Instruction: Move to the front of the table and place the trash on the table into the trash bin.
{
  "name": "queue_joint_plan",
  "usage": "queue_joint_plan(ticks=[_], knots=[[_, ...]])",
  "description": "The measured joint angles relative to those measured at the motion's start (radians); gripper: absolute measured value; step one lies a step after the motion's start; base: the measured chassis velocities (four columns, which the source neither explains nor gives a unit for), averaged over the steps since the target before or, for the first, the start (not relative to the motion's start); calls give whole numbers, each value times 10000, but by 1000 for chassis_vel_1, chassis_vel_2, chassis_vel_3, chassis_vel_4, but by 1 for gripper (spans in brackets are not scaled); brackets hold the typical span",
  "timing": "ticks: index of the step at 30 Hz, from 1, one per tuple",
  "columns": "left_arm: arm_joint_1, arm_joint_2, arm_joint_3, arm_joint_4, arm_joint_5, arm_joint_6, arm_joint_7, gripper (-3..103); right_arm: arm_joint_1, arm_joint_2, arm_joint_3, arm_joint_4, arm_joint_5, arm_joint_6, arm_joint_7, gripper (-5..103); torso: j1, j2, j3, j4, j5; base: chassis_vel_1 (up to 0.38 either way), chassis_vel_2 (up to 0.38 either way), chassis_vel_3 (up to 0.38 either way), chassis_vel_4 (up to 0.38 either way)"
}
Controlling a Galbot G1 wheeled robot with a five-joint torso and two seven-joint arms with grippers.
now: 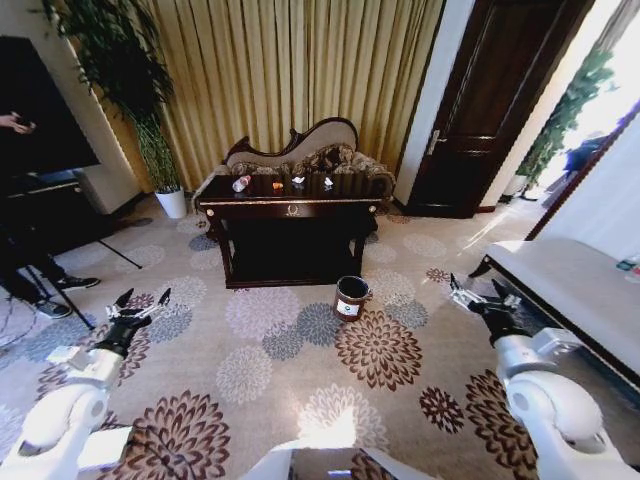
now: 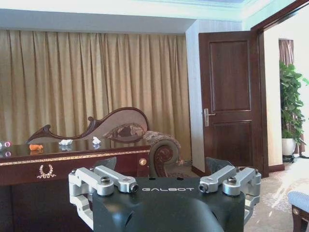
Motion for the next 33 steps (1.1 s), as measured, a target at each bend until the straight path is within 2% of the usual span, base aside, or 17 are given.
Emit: queue_joint_plan(ticks=[3,6,8,12,16,17,19,24,33], knots=[[-145,-132,37,-541,-42,732,-584,100,280,-130,-18,108,523,-407,1,100,0,0,0,-1,2,0,0,0,0],[-204,-202,103,-756,-25,953,-832,100,467,-139,-102,236,839,-627,2,100,0,0,0,-4,1,0,0,0,0],[-216,-288,167,-1247,-23,1312,-1056,100,816,-121,-446,516,1290,-981,0,100,0,0,0,5,-1,0,0,0,0],[-183,-5,120,-1316,-22,1365,-971,100,778,-284,-600,383,1133,-1085,-1,100,0,0,0,1,0,0,0,0,0],[-387,786,50,-733,-1,1011,-769,100,669,-1095,-331,-663,643,-635,0,100,0,1,0,-4,1,0,0,0,0],[-387,786,50,-733,-1,1011,-769,100,669,-1095,-331,-663,643,-635,0,100,0,1,0,-4,1,0,0,0,0],[-728,1074,99,-447,-90,970,-864,100,944,-1608,-206,-1158,860,-482,0,100,1,0,0,-1,1,0,0,0,0],[-1012,1082,207,-363,-186,980,-976,100,1352,-1774,-249,-1330,1148,-466,0,100,2,0,0,0,1,0,0,0,0],[-751,633,133,-687,-171,1160,-1060,100,1297,-1372,-311,-1023,1266,-491,0,100,0,0,0,1,1,0,0,0,0]])
